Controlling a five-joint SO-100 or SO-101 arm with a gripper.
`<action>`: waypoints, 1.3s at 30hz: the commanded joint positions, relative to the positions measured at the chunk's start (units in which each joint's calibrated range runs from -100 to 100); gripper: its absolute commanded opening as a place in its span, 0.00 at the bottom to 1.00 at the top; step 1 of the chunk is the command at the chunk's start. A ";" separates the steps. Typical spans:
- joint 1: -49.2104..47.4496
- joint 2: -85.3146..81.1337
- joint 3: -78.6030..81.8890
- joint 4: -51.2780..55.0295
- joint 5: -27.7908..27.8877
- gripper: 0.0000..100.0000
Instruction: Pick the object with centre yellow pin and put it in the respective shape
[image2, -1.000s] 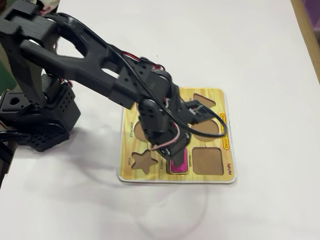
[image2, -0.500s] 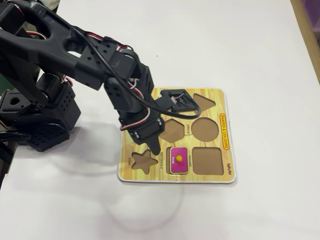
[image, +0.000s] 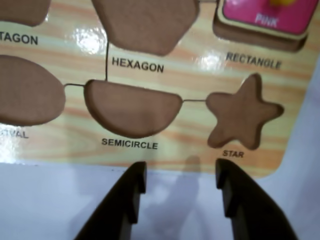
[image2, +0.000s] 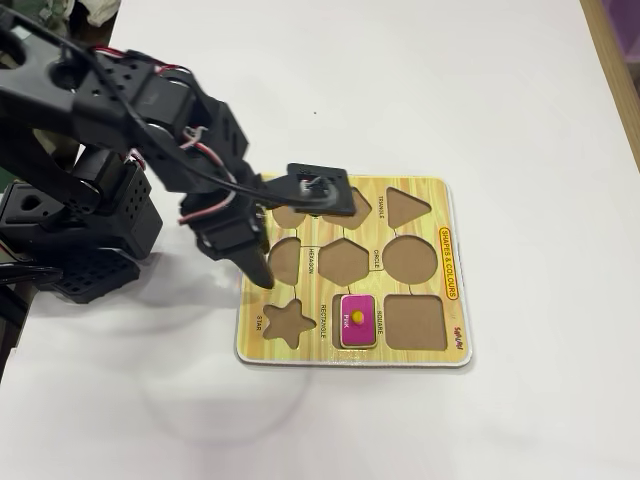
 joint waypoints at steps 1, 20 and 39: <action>-0.55 -8.80 4.32 -0.50 -1.79 0.16; -7.38 -37.42 22.39 -0.50 -10.42 0.16; -7.48 -50.89 36.33 0.45 -13.09 0.16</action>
